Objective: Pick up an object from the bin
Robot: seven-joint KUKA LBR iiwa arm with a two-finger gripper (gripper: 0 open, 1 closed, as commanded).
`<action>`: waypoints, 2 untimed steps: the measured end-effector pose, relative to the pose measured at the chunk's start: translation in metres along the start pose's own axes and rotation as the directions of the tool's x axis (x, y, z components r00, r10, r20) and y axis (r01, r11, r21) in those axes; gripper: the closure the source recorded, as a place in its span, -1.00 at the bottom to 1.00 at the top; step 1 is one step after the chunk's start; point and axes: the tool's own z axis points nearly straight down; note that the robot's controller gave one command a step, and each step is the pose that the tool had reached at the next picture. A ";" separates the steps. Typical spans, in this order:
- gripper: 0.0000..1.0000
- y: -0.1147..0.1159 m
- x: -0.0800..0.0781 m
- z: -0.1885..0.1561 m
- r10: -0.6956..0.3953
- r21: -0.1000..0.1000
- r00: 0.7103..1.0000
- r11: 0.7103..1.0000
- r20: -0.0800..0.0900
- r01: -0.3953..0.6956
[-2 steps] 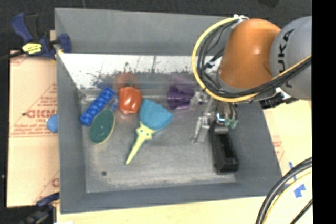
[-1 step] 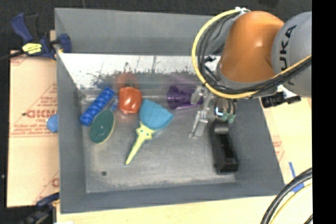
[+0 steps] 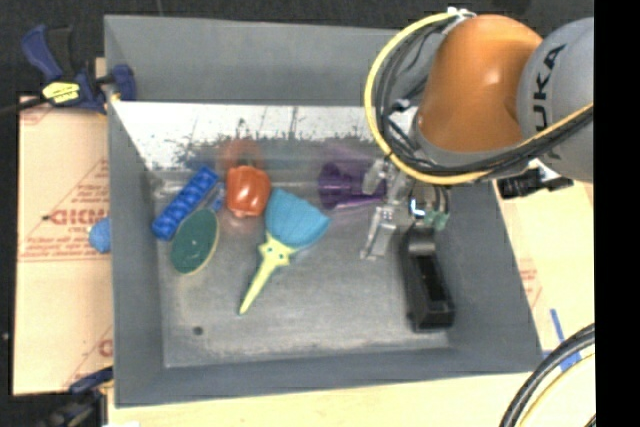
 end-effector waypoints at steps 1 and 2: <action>-1.00 -0.013 -0.013 -0.012 -0.175 0.000 0.985 0.985 0.005 0.175; -1.00 -0.004 0.020 -0.060 -0.077 -0.001 0.997 0.997 0.006 0.077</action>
Offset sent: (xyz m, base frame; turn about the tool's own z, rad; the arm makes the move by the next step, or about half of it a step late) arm -0.0225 0.0020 0.0570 -0.0751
